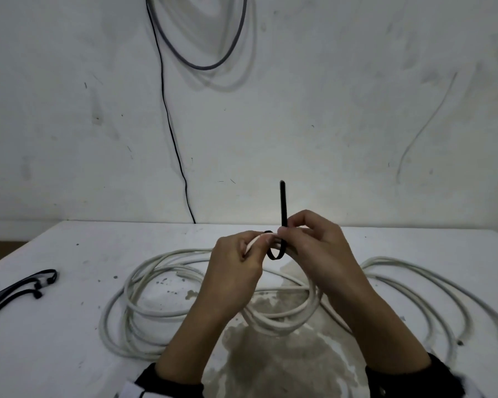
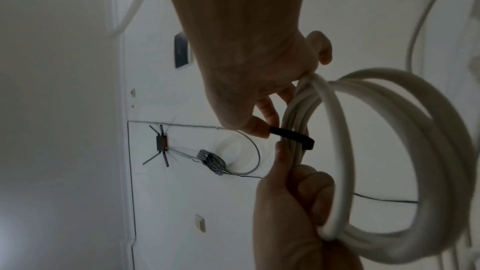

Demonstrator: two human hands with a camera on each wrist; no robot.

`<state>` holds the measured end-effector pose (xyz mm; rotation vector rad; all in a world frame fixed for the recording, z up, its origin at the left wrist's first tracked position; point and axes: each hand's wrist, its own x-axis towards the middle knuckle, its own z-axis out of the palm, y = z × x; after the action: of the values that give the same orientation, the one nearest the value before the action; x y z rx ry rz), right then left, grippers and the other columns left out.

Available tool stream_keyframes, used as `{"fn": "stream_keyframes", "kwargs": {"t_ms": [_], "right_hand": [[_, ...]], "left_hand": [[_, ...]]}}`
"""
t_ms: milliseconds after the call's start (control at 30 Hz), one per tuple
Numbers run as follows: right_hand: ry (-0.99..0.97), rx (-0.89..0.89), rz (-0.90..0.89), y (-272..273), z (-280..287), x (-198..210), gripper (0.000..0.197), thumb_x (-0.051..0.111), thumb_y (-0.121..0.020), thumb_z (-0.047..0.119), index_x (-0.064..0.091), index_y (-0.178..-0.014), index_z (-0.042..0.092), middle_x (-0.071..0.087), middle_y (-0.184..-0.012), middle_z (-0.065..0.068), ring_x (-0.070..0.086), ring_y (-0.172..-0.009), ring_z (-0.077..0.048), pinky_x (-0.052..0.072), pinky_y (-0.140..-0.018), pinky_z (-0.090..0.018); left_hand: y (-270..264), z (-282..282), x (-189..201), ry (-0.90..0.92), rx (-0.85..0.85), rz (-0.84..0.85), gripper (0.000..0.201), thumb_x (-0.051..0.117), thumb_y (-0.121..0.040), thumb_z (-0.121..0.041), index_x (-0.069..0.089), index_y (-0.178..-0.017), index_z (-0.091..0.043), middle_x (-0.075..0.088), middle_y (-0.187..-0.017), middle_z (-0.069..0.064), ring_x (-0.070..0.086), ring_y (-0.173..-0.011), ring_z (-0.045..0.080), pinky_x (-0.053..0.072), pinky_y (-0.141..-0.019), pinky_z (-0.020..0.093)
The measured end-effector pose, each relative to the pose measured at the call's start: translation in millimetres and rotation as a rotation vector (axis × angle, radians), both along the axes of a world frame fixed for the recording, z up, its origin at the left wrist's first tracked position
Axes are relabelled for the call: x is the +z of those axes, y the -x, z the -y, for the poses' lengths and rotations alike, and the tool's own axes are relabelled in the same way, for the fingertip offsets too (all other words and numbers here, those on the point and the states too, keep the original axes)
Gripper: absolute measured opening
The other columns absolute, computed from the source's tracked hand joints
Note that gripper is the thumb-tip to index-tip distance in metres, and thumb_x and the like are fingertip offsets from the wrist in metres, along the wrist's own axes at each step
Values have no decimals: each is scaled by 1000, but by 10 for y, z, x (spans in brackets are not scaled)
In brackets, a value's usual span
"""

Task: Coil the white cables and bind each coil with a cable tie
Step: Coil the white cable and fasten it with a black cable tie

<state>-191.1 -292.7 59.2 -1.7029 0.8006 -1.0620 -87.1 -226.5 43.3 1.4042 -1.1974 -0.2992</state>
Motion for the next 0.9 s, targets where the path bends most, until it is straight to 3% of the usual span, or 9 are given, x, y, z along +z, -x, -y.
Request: {"fn": "stream_keyframes", "kwargs": {"t_ms": [133, 300, 433, 667, 700, 733, 767, 833, 900], "right_hand": [[-98, 146, 50, 57, -28, 71, 20, 61, -88, 26, 62, -81, 7, 72, -75, -5, 69, -72, -8, 52, -75, -30], [-169, 223, 49, 95, 2, 95, 19, 55, -92, 24, 60, -82, 10, 72, -81, -8, 73, -77, -27, 53, -75, -33], [-227, 268, 179, 132, 45, 79, 13, 59, -86, 18, 62, -79, 7, 73, -77, -11, 73, -78, -25, 55, -78, -32], [-287, 213, 314, 54, 35, 43, 12, 59, -86, 11, 60, -75, 7, 72, -68, -7, 70, -69, -17, 54, -82, -35], [-284, 204, 306, 43, 24, 45, 12, 59, -86, 13, 60, -75, 9, 73, -69, -8, 70, -71, -18, 54, -83, -36], [-266, 190, 276, 34, -5, 54, 13, 60, -87, 16, 61, -76, 10, 73, -71, -8, 70, -73, -18, 53, -85, -36], [-228, 164, 228, 23, -24, 55, 14, 61, -86, 20, 63, -76, 12, 74, -72, -7, 70, -75, -15, 53, -86, -36], [-102, 85, 131, 10, -53, 40, 17, 64, -85, 30, 67, -76, 16, 74, -80, -4, 69, -81, -10, 52, -88, -36], [25, 4, 107, 17, -59, 29, 19, 66, -83, 38, 70, -79, 20, 70, -97, -3, 66, -96, -12, 49, -94, -38]], "left_hand": [[-33, -52, 50, 82, -60, -33, 21, 50, -94, -12, 71, -91, -15, 48, -35, -20, 45, -37, -8, 28, -42, 4], [-46, -64, 57, 107, -114, -31, 21, 50, -94, -8, 70, -93, -14, 49, -36, -21, 45, -36, -7, 29, -43, 2], [-74, -46, 24, 95, -113, -72, 21, 51, -94, -18, 69, -105, -22, 46, -36, -12, 26, -37, 7, 26, -40, 16], [-120, -24, 1, 128, -57, -136, 22, 54, -92, -16, 70, -109, -18, 23, -44, -4, 27, -36, 14, 27, -40, 14], [-115, -26, 9, 146, -54, -127, 22, 54, -92, -13, 69, -107, -14, 24, -53, 4, 37, -37, 19, 30, -41, 8], [-110, -25, 11, 154, -55, -127, 21, 54, -92, -10, 69, -106, -10, 34, -82, -14, 45, -46, 21, 31, -43, 2], [-101, -22, 11, 149, -60, -134, 20, 54, -92, -9, 70, -104, -8, 60, -64, 1, 46, -46, 17, 31, -45, -1], [-82, -18, 12, 131, -64, -158, 19, 55, -92, -10, 72, -100, -9, 51, -40, -3, 44, -35, 3, 30, -43, 1], [-81, -13, 15, 113, -56, -201, 18, 55, -92, -12, 72, -96, -12, 42, -36, -7, 42, -34, -4, 28, -42, 4]]}}
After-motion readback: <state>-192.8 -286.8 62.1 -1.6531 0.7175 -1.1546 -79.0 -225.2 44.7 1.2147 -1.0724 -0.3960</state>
